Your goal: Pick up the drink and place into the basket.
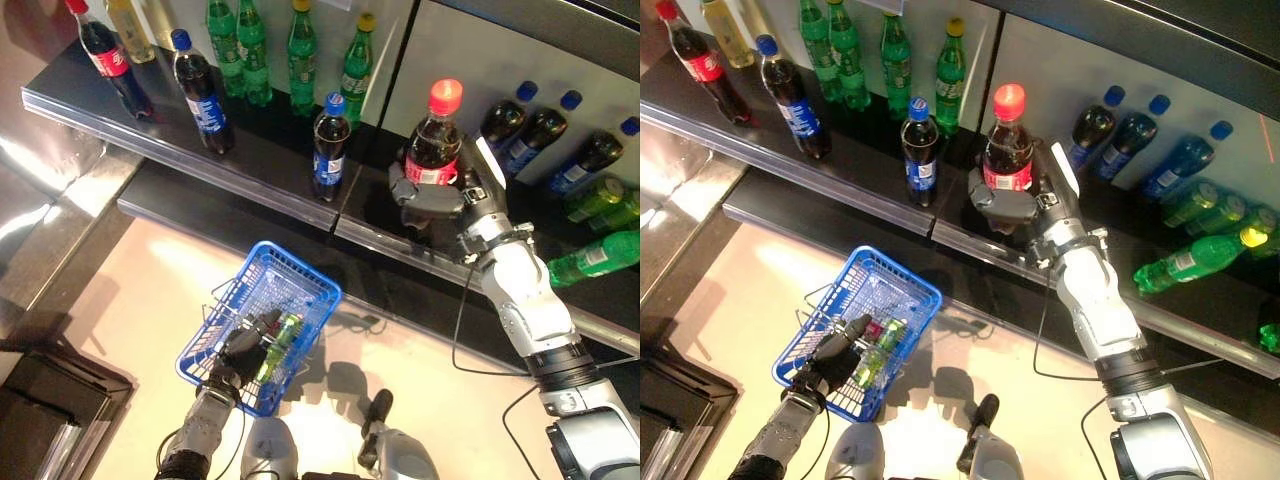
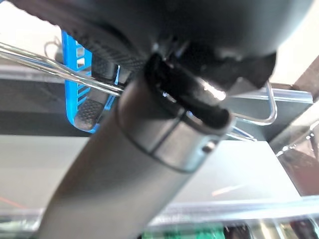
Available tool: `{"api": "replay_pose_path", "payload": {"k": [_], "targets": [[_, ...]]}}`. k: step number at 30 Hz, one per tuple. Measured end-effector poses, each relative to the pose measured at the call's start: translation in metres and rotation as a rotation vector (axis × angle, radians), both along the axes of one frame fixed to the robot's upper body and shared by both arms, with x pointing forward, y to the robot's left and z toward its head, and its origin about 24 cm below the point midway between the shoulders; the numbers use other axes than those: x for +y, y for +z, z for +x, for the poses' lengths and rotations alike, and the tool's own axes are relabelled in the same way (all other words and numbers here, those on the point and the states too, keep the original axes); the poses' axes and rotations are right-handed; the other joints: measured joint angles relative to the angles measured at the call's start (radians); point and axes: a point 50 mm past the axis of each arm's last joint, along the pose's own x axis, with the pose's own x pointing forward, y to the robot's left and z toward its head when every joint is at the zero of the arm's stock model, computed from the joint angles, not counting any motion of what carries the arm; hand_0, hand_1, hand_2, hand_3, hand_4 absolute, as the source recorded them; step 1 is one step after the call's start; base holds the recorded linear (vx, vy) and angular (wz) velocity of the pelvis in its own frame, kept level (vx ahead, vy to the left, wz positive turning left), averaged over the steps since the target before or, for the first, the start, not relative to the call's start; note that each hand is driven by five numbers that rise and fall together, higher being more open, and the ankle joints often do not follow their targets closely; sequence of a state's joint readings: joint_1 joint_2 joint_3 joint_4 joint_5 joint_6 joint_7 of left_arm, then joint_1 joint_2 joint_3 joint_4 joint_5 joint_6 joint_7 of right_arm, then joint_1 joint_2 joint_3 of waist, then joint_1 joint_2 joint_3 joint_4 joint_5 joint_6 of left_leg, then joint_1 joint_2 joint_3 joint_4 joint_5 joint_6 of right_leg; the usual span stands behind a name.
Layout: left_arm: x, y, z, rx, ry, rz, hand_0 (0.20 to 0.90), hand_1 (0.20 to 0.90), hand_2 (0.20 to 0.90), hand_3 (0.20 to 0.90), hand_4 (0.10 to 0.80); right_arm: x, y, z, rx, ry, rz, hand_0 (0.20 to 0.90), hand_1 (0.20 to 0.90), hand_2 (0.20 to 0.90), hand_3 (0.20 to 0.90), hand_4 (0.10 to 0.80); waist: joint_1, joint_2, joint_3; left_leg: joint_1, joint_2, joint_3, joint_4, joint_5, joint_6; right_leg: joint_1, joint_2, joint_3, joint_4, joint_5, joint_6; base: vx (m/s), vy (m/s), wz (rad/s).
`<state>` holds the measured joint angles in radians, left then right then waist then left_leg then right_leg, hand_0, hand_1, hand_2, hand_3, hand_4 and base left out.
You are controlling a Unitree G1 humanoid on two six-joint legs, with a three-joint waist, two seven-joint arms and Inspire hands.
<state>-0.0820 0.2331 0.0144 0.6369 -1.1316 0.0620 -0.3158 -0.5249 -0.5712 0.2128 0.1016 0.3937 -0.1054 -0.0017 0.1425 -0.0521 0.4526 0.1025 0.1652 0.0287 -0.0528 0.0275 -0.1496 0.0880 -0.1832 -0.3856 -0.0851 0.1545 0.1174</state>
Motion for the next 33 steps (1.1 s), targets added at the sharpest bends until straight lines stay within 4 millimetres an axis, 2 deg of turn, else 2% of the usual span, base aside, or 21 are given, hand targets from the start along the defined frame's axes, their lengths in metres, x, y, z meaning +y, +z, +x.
{"api": "replay_pose_path", "payload": {"k": [3, 11, 16, 23, 27, 33], "targets": [[-0.005, 0.007, 0.003, -0.033, -0.025, -0.003, 0.300, 0.300, 0.300, 0.200, 0.100, 0.004, -0.003, -0.001, 0.011, 0.015, -0.011, 0.300, 0.300, 0.300, 0.200, 0.100, 0.018, 0.000, 0.000, -0.004, 0.000, -0.014, 0.000, 0.004, -0.002, 0.005, 0.000, -0.021, 0.000, -0.002, 0.000, 0.008, -0.013, 0.15], [-0.012, 0.040, 0.017, -0.183, -0.086, -0.020, 0.300, 0.300, 0.300, 0.200, 0.100, 0.028, -0.018, -0.003, 0.055, 0.093, -0.050, 0.300, 0.300, 0.300, 0.200, 0.100, 0.073, 0.000, 0.000, -0.020, -0.001, -0.046, 0.000, 0.012, -0.003, 0.012, -0.001, -0.048, 0.000, -0.008, 0.001, 0.010, -0.020, 0.12], [-0.012, 0.055, 0.022, -0.240, -0.107, -0.016, 0.300, 0.300, 0.300, 0.200, 0.100, 0.034, -0.019, -0.005, 0.040, 0.110, -0.090, 0.300, 0.300, 0.300, 0.200, 0.100, 0.103, 0.000, 0.000, -0.038, -0.002, -0.078, 0.001, 0.016, -0.005, 0.017, -0.001, -0.076, 0.000, -0.012, 0.004, 0.014, -0.029, 0.15], [-0.021, 0.078, 0.025, -0.305, -0.212, 0.012, 0.300, 0.300, 0.300, 0.200, 0.100, 0.048, -0.027, -0.009, 0.036, 0.154, -0.150, 0.300, 0.300, 0.300, 0.200, 0.100, 0.154, 0.000, 0.000, -0.054, -0.003, -0.122, 0.002, 0.021, -0.008, 0.034, 0.000, -0.103, 0.000, -0.020, 0.010, 0.019, -0.026, 0.20], [-0.026, 0.090, 0.026, -0.344, -0.269, 0.035, 0.300, 0.300, 0.300, 0.200, 0.100, 0.060, -0.036, -0.013, 0.057, 0.203, -0.179, 0.300, 0.300, 0.300, 0.200, 0.100, 0.190, 0.000, 0.000, -0.056, -0.005, -0.125, 0.002, 0.023, -0.008, 0.041, -0.001, -0.107, 0.000, -0.023, 0.013, 0.018, -0.005, 0.11], [-0.033, 0.102, 0.024, -0.373, -0.361, 0.070, 0.300, 0.300, 0.300, 0.200, 0.100, 0.072, -0.044, -0.017, 0.023, 0.229, -0.313, 0.300, 0.300, 0.300, 0.200, 0.100, 0.213, -0.003, -0.001, -0.059, -0.016, -0.158, 0.002, 0.024, -0.008, 0.062, -0.008, -0.133, 0.000, -0.042, 0.022, 0.020, 0.009, 0.17]]}}
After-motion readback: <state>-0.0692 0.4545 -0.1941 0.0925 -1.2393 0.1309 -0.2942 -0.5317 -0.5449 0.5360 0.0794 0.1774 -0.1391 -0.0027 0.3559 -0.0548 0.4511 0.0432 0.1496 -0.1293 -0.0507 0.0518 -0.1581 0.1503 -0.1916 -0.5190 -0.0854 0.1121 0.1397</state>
